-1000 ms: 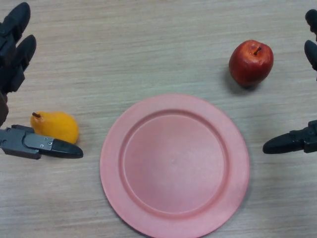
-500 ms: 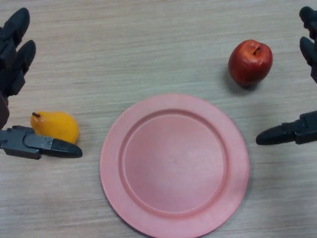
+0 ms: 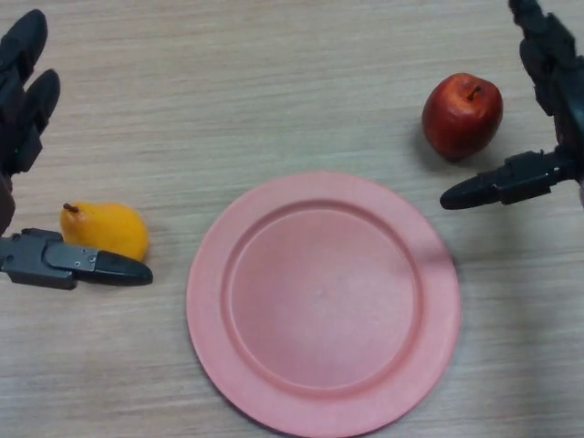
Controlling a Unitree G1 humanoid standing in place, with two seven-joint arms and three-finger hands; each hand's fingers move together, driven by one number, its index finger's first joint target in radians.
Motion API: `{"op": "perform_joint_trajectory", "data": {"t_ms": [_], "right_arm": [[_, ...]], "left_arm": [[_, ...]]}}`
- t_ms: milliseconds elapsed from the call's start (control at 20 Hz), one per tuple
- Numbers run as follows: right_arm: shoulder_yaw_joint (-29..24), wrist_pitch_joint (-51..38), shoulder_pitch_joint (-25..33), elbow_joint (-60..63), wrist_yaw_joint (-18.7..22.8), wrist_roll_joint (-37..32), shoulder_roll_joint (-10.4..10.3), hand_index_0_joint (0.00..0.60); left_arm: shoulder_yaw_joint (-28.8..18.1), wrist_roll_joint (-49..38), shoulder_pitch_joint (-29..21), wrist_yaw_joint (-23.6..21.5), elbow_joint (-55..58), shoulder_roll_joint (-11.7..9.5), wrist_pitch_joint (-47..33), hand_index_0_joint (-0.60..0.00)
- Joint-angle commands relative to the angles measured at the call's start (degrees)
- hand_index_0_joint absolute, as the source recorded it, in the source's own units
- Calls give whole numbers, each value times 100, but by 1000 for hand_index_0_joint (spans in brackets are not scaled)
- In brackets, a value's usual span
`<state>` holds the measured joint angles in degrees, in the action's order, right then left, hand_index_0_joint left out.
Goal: Pick up the red apple and place it on the plate
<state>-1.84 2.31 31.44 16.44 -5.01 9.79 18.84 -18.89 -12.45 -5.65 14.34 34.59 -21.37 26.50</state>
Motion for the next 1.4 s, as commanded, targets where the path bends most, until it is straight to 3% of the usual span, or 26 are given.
{"op": "perform_joint_trajectory", "data": {"t_ms": [50,200,300,450,550,800,1000,1100,1250,1400], "right_arm": [[-182,-1103,761,523,463,47,68,0],[-126,-1530,1258,1792,731,146,-23,0],[-134,-1776,1694,2678,977,87,-128,0],[-258,-1469,1878,2945,1042,-316,-272,400],[-330,-1037,2073,3173,1232,-855,-357,600],[-309,-812,1868,2583,1190,-1156,-222,600],[-275,34,1280,715,1043,-1378,-76,600],[-217,643,816,-659,1015,-1501,-137,600],[27,1807,-96,-2826,1112,-1853,-522,600],[469,2117,-729,-3760,1366,-1959,-743,600]], "left_arm": [[-507,-55,-90,-84,307,-193,-881,0],[-608,-185,-13,-181,261,-103,-932,0],[-687,-289,-8,-162,327,-175,-919,0],[-741,-448,-42,-267,382,-152,-925,0],[-795,-549,38,-283,408,-217,-945,0],[-812,-557,130,-345,512,-166,-787,0],[-798,-595,70,-331,558,-213,-684,0],[-836,-659,7,-307,543,-238,-645,0],[-957,-861,-43,-522,426,-201,-1050,0],[-843,-782,-18,-595,344,-261,-1196,0]]}}
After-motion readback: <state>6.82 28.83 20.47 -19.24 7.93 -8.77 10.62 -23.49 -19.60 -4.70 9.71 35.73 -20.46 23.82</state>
